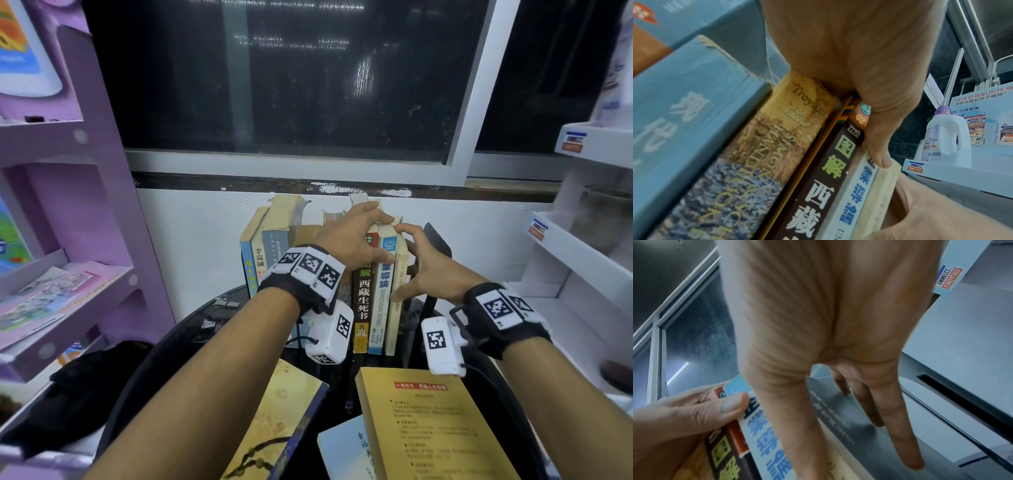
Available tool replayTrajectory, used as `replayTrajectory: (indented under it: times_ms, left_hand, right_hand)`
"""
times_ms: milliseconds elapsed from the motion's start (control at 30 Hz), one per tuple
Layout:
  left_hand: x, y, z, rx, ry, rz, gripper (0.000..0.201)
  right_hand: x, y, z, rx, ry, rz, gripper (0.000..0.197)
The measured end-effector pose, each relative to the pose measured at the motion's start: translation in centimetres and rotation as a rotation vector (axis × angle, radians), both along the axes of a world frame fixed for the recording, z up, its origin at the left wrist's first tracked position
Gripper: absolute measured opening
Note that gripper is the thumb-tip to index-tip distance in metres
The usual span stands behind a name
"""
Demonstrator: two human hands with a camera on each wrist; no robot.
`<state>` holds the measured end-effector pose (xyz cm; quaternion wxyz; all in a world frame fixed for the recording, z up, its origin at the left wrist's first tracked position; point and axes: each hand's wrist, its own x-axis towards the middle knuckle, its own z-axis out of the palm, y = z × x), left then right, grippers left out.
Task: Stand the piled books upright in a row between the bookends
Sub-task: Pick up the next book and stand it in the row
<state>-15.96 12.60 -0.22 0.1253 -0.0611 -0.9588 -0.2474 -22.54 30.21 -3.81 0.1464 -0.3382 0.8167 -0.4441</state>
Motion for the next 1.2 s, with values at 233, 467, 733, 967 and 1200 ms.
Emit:
replayTrajectory:
  times_ms: [233, 467, 733, 967, 1200]
  left_hand:
    - [0.1, 0.0, 0.1, -0.012, 0.005, 0.007, 0.067]
    - [0.2, 0.0, 0.1, -0.021, 0.012, 0.014, 0.067]
    - [0.1, -0.2, 0.0, -0.002, 0.020, 0.014, 0.067]
    - [0.1, -0.3, 0.0, -0.002, 0.020, 0.020, 0.065]
    - [0.5, 0.1, 0.1, -0.016, 0.023, 0.027, 0.064]
  right_hand:
    - [-1.1, -0.5, 0.2, -0.006, -0.034, 0.053, 0.100]
    - [-1.4, -0.5, 0.2, -0.034, -0.064, 0.066, 0.098]
    - [-0.3, -0.3, -0.2, -0.087, -0.068, 0.071, 0.094]
    - [0.0, -0.4, -0.4, -0.108, -0.007, 0.030, 0.087]
    - [0.9, -0.4, -0.6, -0.120, 0.017, 0.003, 0.083]
